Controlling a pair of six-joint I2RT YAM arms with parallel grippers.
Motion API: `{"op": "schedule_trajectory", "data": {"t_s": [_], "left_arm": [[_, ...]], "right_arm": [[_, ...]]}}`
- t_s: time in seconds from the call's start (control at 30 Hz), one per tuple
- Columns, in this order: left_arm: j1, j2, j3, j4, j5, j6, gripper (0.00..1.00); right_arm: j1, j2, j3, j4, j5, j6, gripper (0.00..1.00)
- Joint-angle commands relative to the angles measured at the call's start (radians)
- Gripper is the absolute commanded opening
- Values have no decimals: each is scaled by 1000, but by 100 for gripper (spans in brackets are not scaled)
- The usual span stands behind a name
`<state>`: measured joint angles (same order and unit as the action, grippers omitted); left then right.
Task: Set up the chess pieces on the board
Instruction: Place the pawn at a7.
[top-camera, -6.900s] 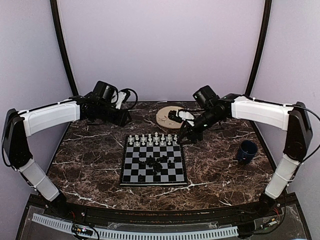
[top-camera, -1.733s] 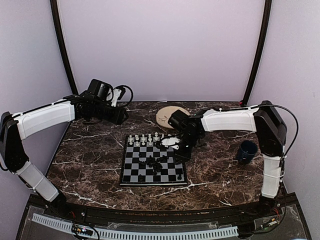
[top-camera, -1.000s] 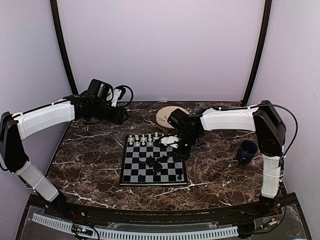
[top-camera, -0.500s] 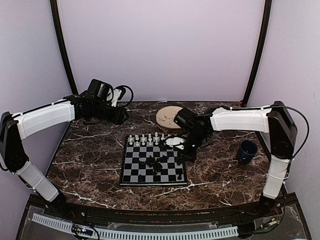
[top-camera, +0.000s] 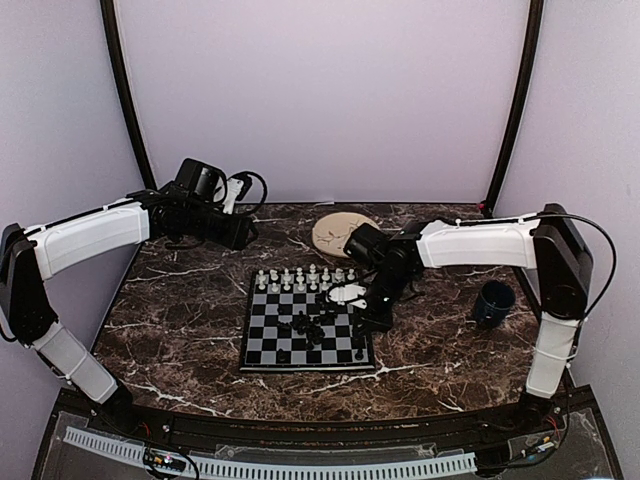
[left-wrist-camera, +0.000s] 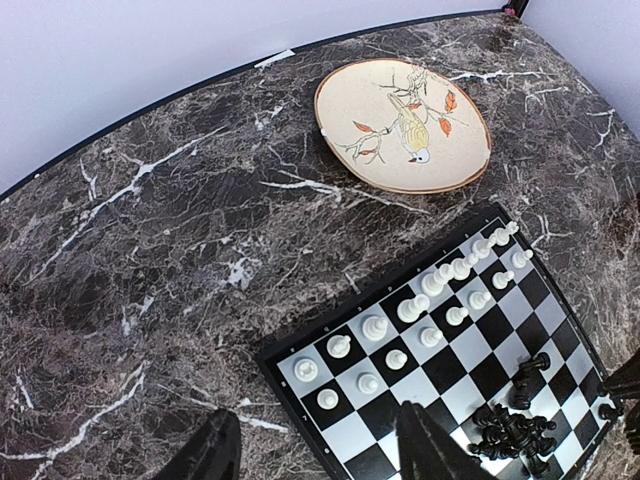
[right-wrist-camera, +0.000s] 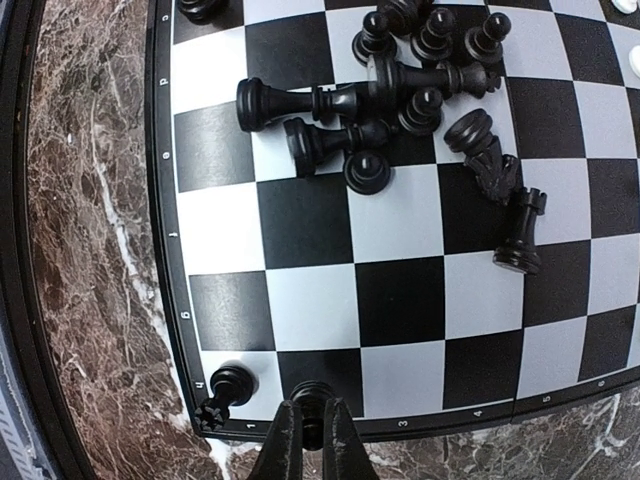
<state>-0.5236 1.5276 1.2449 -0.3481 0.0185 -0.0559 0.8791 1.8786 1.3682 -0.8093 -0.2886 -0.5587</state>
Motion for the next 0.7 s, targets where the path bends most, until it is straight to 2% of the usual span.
{"op": "schedule_trajectory", "data": {"t_s": [0.0, 0.67], "left_arm": [[6, -8, 33, -17, 10, 6, 56], [6, 0, 36, -22, 12, 7, 56]], "right_arm": [[15, 24, -8, 5, 14, -9, 0], [24, 40, -20, 33, 45, -3, 2]]}}
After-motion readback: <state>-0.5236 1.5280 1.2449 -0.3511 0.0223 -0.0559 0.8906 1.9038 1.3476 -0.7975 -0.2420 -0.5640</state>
